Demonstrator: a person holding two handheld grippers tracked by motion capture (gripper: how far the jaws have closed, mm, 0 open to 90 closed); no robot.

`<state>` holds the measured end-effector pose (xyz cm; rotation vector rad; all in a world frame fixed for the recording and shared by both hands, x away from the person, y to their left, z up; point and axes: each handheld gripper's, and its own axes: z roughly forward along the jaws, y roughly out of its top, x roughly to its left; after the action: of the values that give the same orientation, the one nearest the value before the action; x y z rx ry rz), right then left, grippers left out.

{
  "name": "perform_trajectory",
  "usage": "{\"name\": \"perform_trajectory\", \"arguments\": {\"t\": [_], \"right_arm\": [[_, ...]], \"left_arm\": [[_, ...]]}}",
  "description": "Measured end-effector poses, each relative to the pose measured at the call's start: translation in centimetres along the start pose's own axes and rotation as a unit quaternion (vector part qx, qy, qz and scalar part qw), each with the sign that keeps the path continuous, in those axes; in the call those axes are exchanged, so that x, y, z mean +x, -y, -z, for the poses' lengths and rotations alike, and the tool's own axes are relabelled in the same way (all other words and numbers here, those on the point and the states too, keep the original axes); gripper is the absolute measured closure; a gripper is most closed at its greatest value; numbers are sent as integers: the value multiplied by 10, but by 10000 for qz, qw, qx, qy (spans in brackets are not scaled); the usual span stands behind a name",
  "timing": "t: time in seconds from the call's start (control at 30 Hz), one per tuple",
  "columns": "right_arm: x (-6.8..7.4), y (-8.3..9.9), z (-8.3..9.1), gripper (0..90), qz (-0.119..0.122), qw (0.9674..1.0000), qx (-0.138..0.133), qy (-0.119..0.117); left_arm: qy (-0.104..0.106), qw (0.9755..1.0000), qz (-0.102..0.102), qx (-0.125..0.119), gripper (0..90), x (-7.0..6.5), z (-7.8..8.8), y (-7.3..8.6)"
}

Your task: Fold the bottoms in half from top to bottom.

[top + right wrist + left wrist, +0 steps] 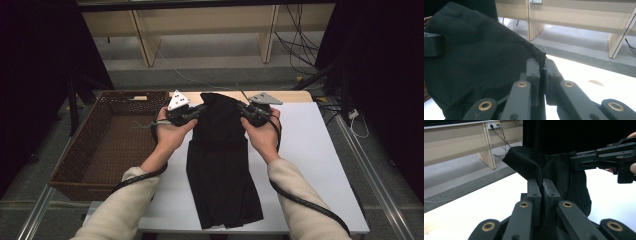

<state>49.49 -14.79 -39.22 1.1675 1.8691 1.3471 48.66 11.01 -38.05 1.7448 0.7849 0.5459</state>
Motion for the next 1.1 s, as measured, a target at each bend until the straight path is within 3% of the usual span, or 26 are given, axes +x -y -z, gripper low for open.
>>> {"name": "perform_trajectory", "arguments": {"t": [0.53,0.67,1.1], "right_arm": [[9,14,23,846,94,9997,-86,-195],[12,18,28,845,92,9996,-126,-218],[17,30,38,844,69,9995,-132,-273]], "left_arm": [[240,9995,-66,-185,850,-15,21,18],[325,9992,19,-213,851,-17,25,23],[295,9994,-92,-149,850,-27,33,30]]}}
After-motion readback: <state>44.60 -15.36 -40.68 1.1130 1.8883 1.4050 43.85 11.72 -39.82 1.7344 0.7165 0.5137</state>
